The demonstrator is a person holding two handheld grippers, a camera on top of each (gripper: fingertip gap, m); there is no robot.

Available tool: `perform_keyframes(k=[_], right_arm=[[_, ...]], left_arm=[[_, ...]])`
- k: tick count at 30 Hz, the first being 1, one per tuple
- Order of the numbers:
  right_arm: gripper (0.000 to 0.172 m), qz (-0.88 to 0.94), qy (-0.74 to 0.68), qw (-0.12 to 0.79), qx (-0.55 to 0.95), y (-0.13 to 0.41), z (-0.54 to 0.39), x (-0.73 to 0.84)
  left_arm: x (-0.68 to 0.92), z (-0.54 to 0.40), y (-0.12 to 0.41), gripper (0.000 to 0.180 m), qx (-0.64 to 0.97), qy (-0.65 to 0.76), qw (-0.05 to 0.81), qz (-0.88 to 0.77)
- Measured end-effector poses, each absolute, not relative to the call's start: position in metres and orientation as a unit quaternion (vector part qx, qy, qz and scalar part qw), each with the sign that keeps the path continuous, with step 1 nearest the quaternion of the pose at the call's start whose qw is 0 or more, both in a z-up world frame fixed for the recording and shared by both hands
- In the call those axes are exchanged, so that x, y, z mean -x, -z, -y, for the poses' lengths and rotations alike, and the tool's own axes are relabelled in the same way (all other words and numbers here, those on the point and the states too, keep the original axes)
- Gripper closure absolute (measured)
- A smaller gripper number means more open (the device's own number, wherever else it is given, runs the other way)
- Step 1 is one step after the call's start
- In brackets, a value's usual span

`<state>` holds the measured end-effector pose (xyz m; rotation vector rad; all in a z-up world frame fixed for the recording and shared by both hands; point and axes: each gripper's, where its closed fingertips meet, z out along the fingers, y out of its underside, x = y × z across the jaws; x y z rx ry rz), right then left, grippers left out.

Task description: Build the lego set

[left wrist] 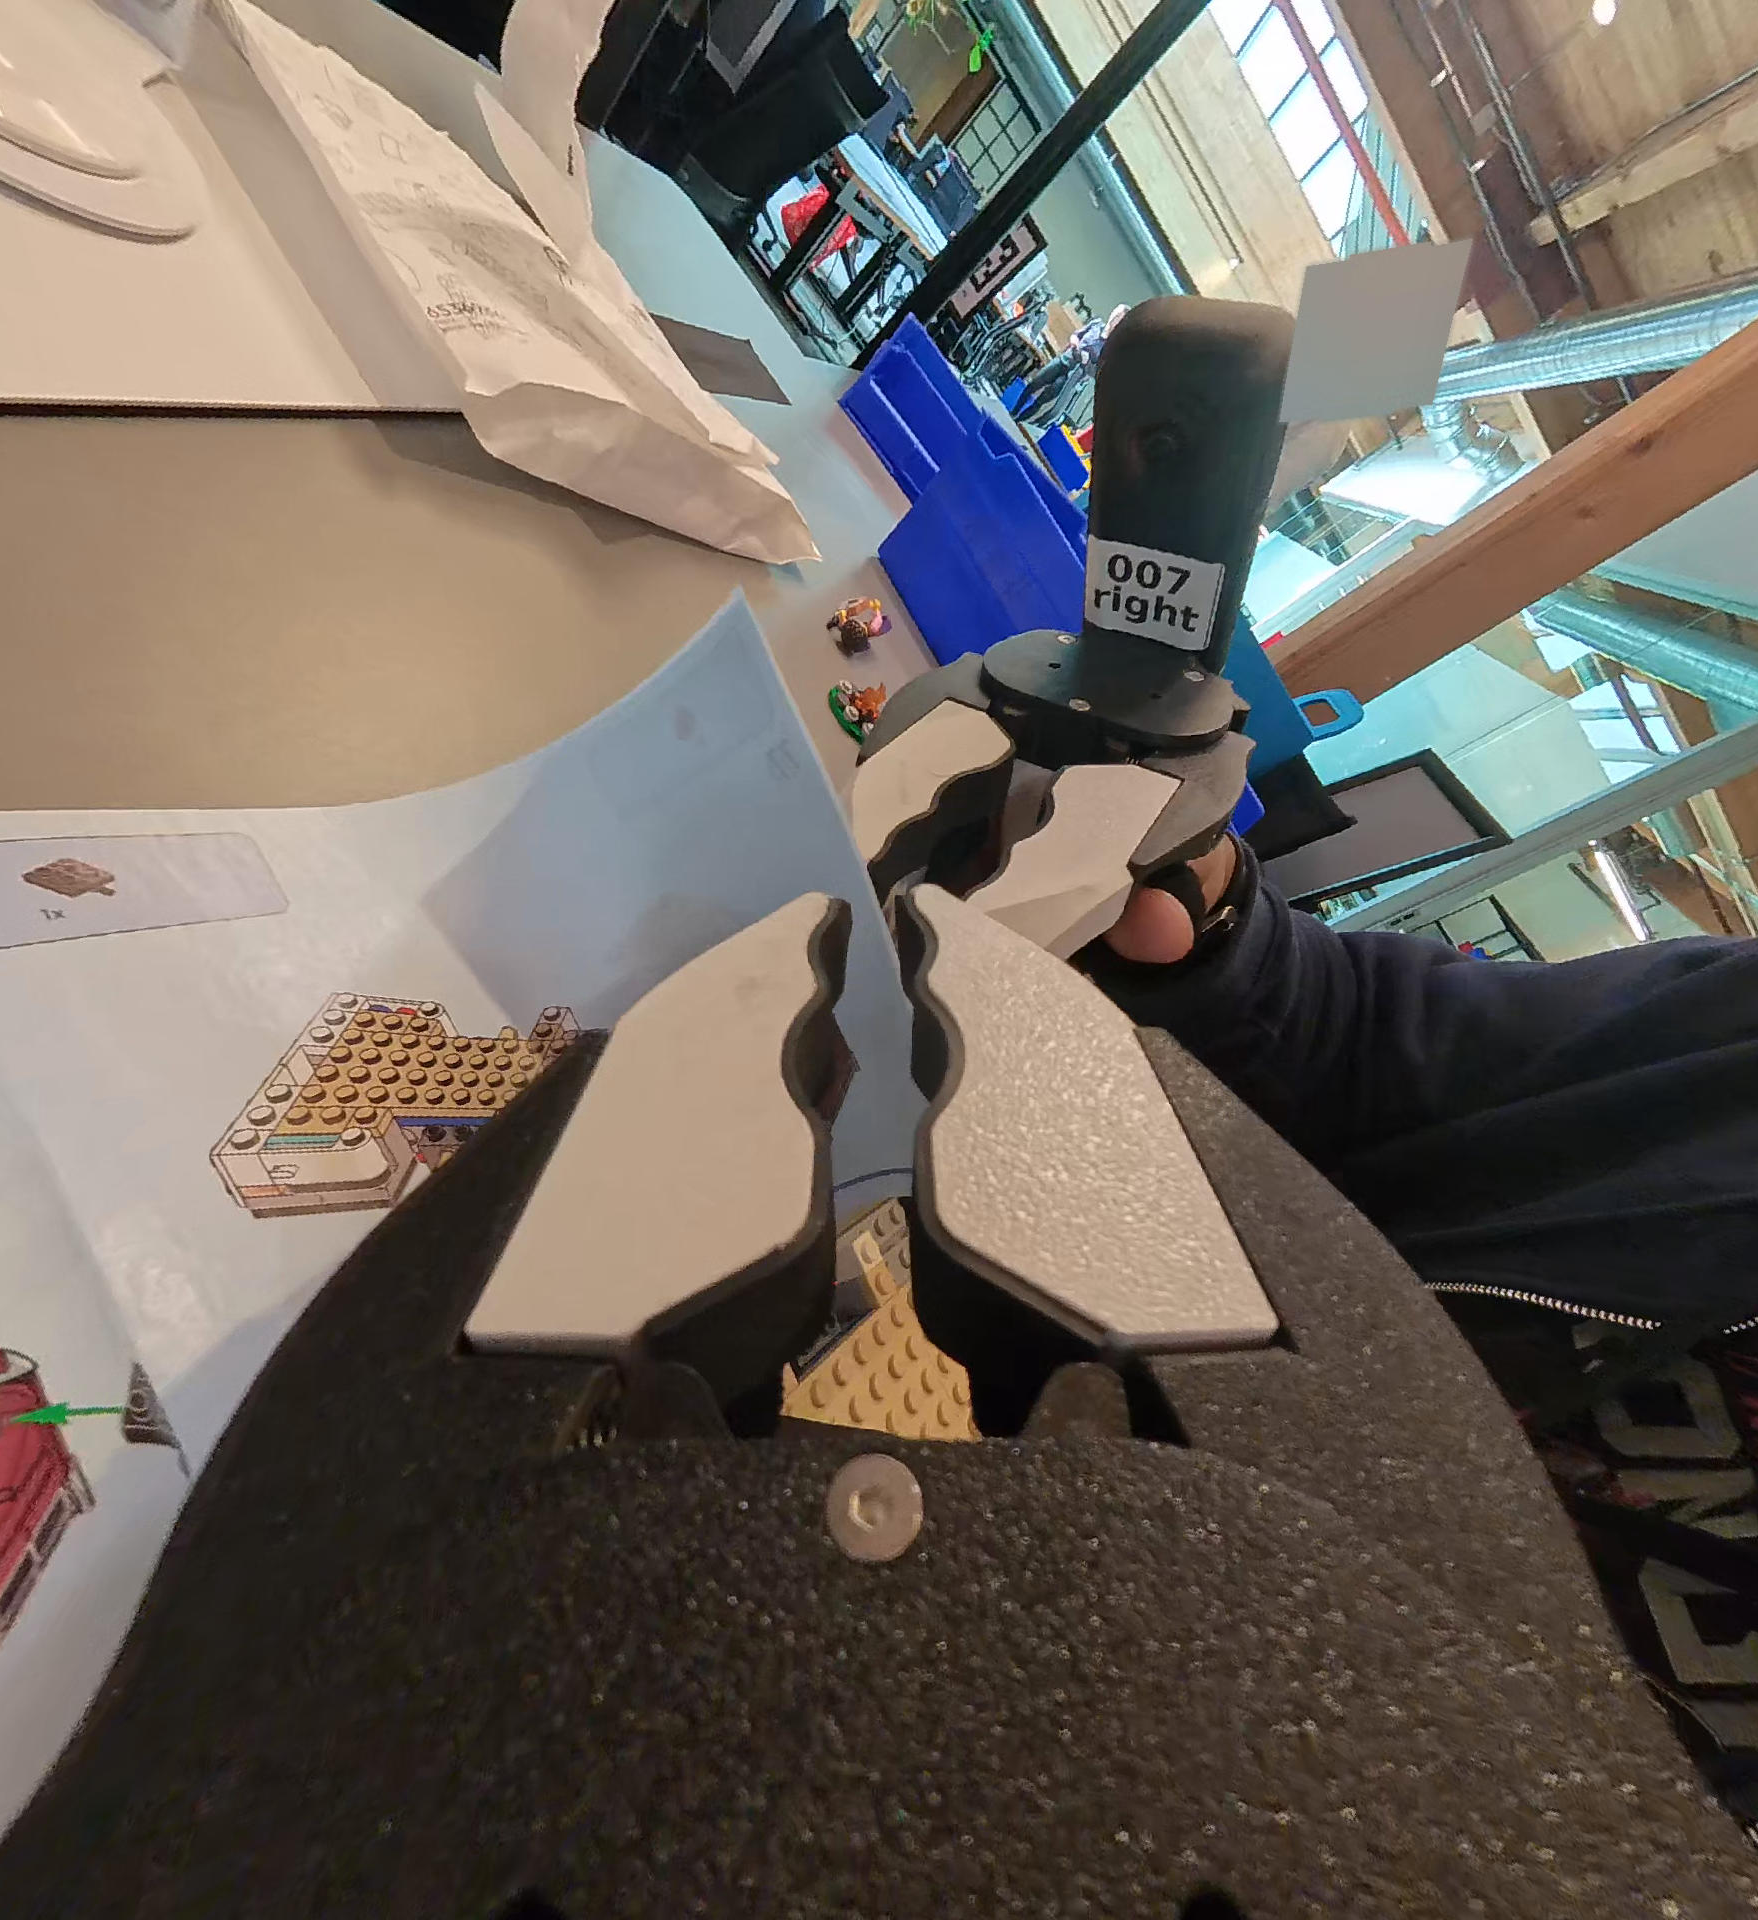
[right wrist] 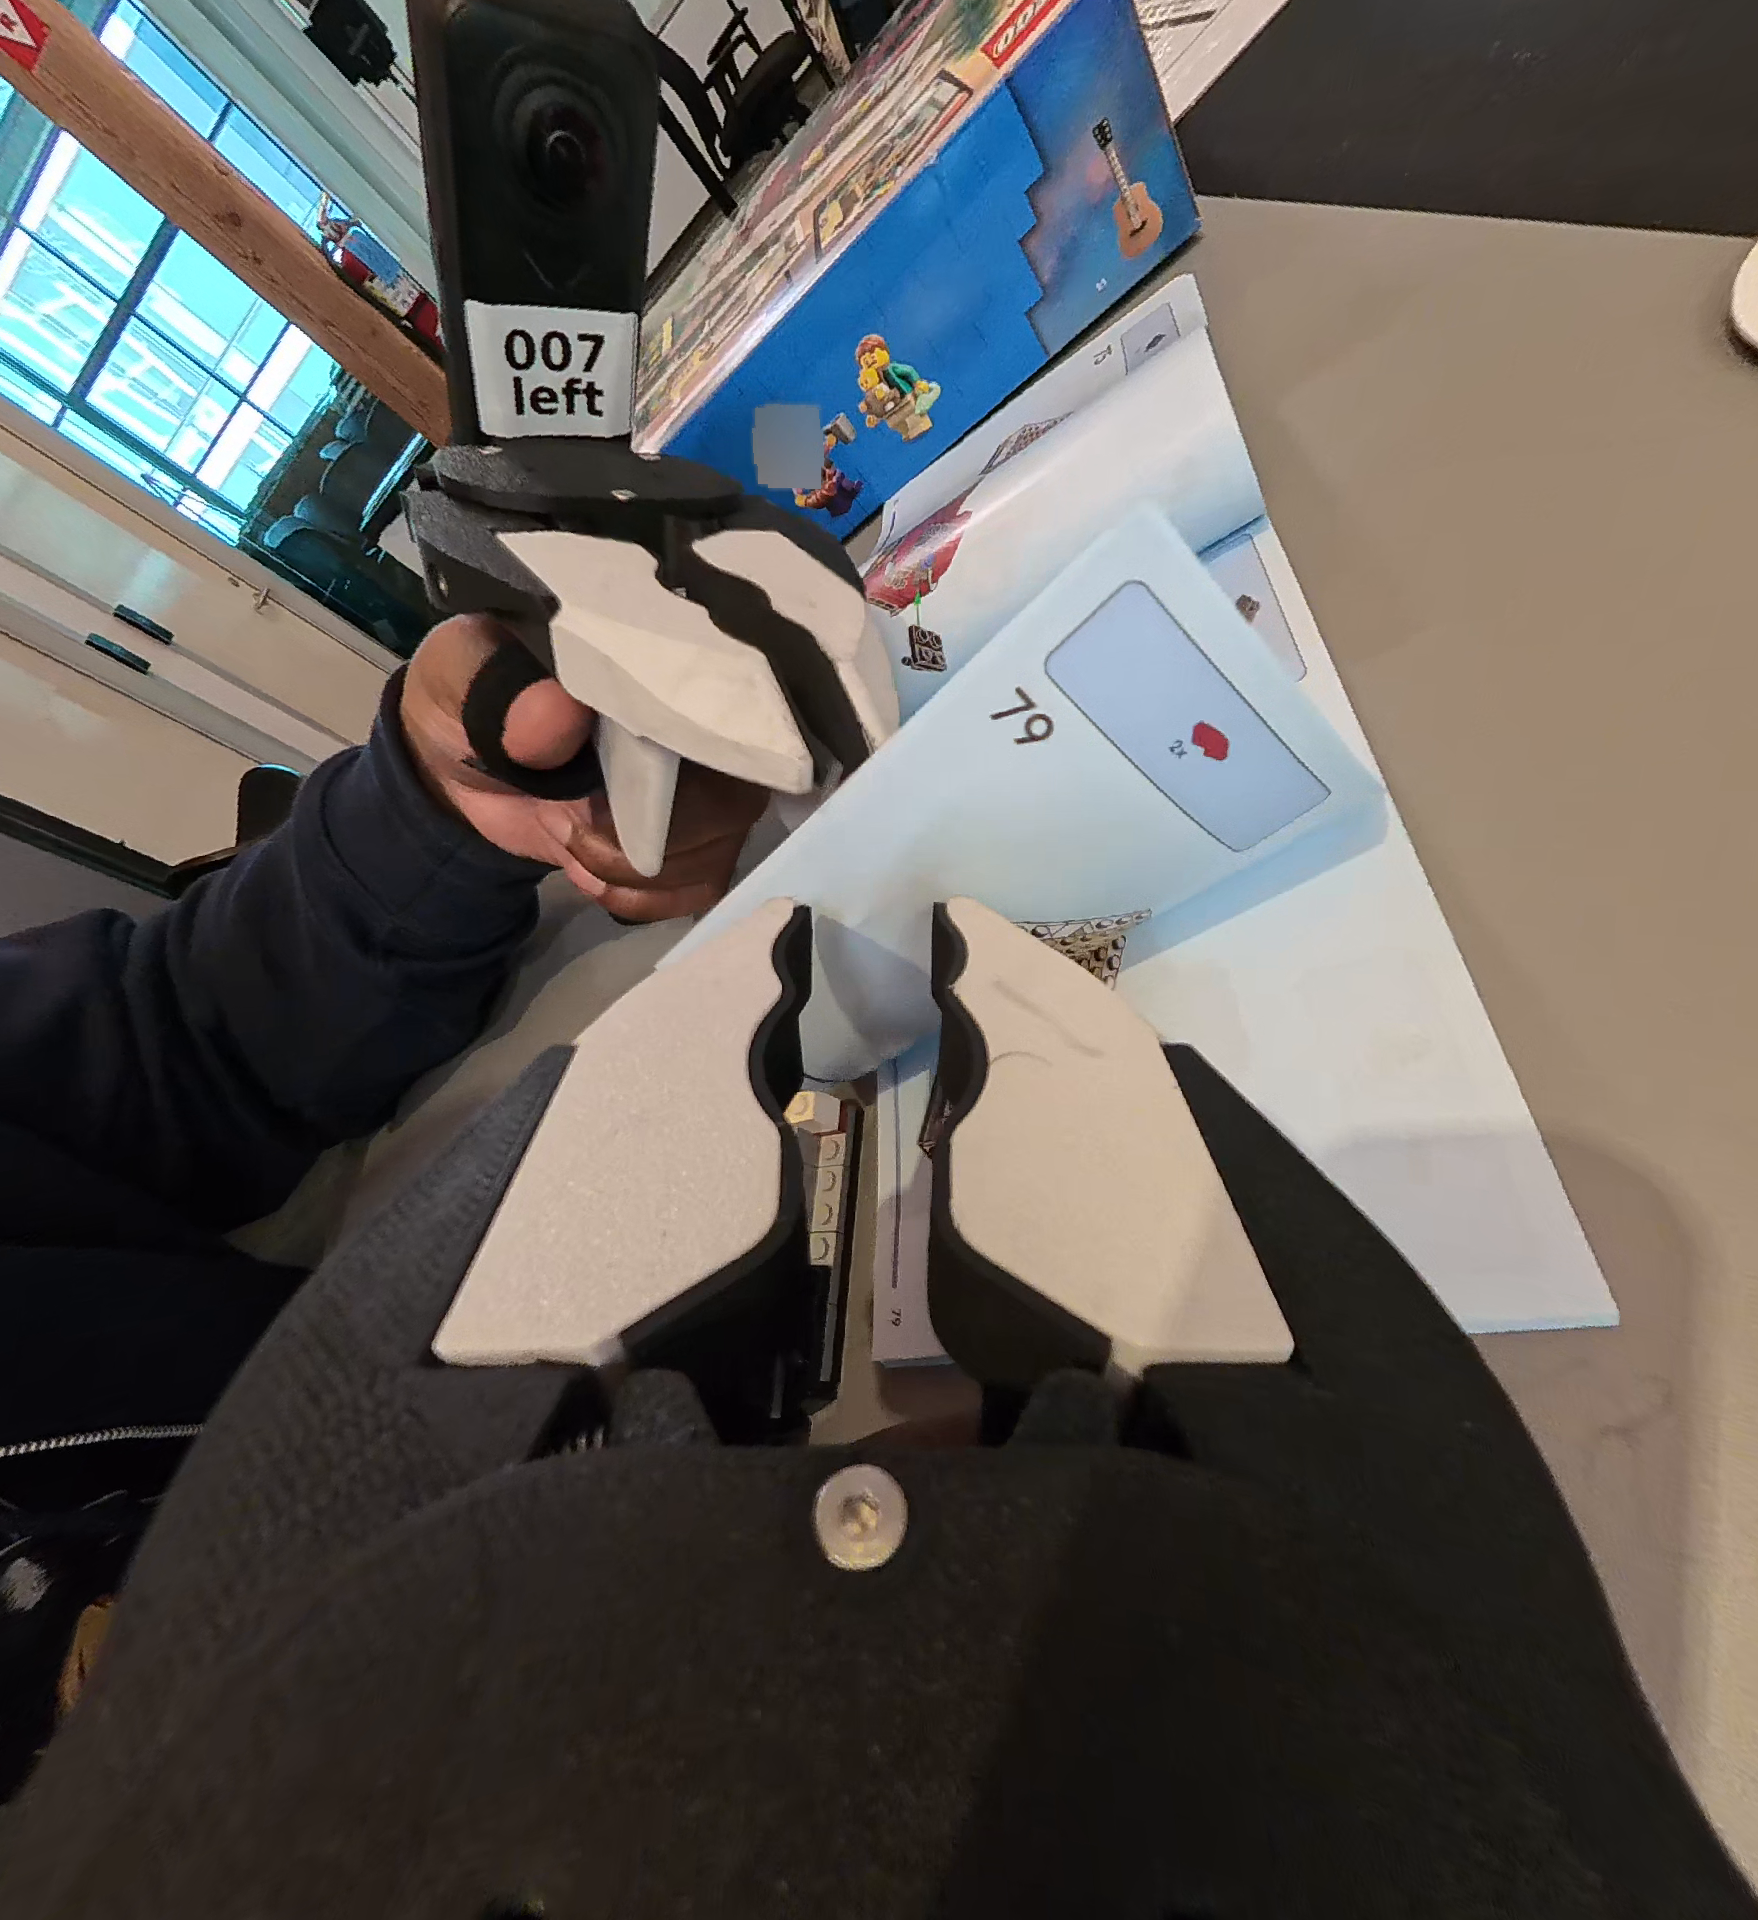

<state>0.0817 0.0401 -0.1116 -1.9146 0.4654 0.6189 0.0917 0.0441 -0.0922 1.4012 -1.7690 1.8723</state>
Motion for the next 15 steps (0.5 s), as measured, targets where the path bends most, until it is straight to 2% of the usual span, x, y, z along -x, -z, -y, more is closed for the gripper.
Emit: perform_keyframes(k=[15], right_arm=[[0.15,-0.191,-0.262,0.512,0.796,0.1116,-0.04,-0.0798]], left_arm=[[-0.0907,-0.0427,0.0952,0.18,-0.477,-0.634,0.118,0.597]])
